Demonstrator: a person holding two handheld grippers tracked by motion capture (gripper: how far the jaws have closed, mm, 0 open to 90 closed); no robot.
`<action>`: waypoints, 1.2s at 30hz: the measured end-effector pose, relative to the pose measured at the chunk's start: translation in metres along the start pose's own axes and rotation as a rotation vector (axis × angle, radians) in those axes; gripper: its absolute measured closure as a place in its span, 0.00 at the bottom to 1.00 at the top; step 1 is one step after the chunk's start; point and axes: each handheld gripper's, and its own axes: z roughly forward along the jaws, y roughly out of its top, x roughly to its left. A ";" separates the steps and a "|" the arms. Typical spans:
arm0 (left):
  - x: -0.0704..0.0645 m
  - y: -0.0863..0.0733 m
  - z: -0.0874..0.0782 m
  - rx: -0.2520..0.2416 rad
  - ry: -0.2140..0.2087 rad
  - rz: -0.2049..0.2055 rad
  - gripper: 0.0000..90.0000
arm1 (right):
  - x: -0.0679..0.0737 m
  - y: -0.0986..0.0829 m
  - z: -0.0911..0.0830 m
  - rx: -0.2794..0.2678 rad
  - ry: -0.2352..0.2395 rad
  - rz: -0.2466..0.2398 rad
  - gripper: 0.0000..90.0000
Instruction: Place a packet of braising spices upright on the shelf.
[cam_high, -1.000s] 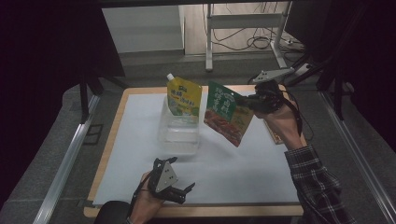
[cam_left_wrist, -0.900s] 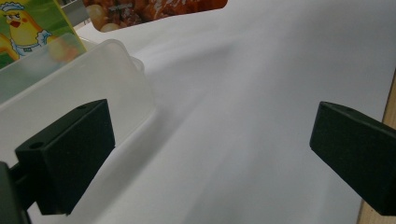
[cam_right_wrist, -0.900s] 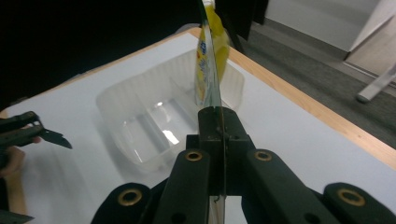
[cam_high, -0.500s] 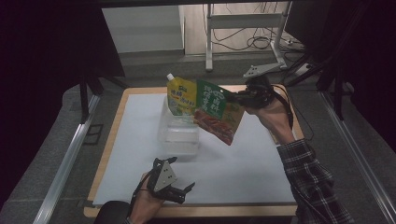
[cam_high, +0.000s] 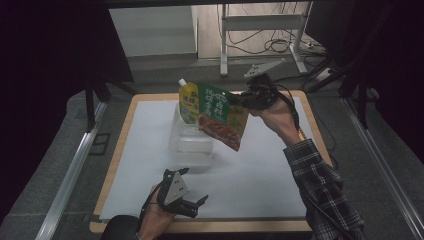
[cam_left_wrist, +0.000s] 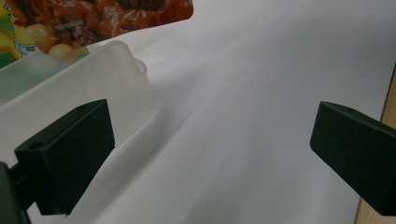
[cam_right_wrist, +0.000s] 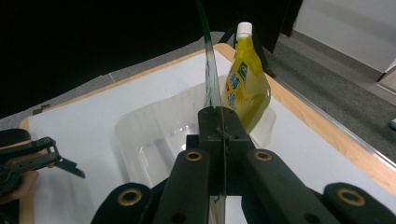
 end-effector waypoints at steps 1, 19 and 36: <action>0.000 0.000 0.000 0.000 0.000 0.000 0.00 | 0.000 0.001 0.002 0.000 0.002 -0.003 0.99; 0.003 0.000 -0.002 0.006 0.005 0.000 0.00 | 0.000 0.028 0.046 -0.006 0.053 -0.013 0.99; 0.004 0.000 -0.003 0.002 0.004 -0.002 0.00 | 0.003 0.047 0.091 0.005 0.086 -0.040 0.99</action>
